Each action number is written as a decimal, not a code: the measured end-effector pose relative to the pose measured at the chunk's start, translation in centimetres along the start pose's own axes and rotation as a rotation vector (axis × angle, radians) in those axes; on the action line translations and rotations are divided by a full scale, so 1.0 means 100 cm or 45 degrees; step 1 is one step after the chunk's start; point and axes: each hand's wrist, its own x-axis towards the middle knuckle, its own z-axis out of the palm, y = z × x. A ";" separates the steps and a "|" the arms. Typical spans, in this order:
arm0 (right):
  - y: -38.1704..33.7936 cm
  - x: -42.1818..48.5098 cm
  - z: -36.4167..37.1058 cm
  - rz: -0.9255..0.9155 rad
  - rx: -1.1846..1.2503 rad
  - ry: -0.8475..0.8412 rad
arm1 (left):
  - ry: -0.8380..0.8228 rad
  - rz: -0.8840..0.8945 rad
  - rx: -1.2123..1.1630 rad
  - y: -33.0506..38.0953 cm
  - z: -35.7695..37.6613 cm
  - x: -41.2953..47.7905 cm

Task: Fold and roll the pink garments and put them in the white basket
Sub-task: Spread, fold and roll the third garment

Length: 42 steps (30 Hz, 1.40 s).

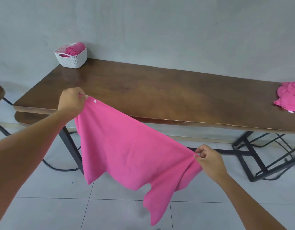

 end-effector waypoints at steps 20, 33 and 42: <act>0.112 0.121 -0.069 0.125 0.331 0.238 | -0.080 -0.281 0.145 0.052 0.069 -0.008; 0.144 0.159 -0.088 0.070 0.371 0.173 | -0.077 -0.225 0.167 0.074 0.083 -0.038; 0.135 0.199 -0.091 -0.009 0.399 0.220 | -0.069 -0.291 0.204 0.062 0.089 -0.031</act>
